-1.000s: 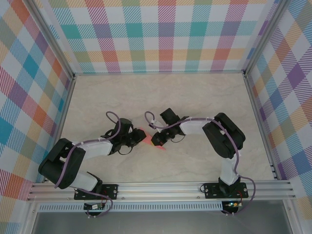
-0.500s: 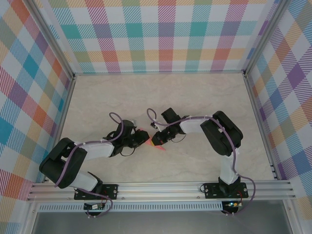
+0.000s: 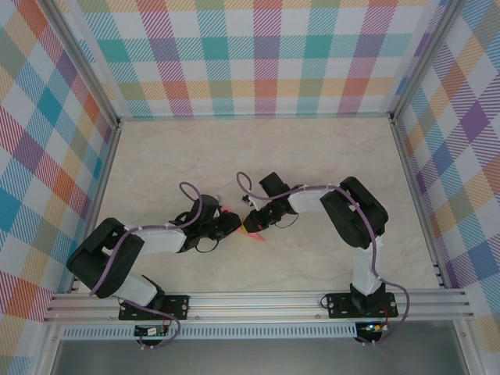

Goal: Fold a paper plane with a square sheet of paper (pick it up from the middle)

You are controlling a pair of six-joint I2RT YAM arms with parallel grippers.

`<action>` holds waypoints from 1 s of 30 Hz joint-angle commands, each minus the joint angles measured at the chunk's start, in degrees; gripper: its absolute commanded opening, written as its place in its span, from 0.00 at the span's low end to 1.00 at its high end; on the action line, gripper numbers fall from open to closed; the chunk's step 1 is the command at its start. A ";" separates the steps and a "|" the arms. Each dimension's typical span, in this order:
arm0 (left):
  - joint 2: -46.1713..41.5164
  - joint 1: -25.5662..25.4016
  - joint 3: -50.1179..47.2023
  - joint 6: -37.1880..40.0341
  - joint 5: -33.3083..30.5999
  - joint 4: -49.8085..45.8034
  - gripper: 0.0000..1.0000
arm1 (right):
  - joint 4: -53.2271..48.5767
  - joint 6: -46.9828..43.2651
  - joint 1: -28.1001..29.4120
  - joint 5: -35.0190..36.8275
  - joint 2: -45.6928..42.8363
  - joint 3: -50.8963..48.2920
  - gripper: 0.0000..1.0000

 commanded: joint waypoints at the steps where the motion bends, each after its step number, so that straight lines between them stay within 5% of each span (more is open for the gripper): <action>1: 1.45 -0.84 -0.46 0.10 -1.32 0.51 0.20 | -1.04 0.32 -0.33 -0.78 1.66 0.70 0.05; 20: 3.76 -0.84 -0.72 0.25 -3.22 0.38 0.14 | -2.53 0.12 -0.43 -0.35 1.95 1.26 0.05; 30: 3.76 -0.84 -0.99 0.71 -3.98 -0.45 0.12 | -6.14 0.50 -0.42 -1.10 0.49 3.46 0.15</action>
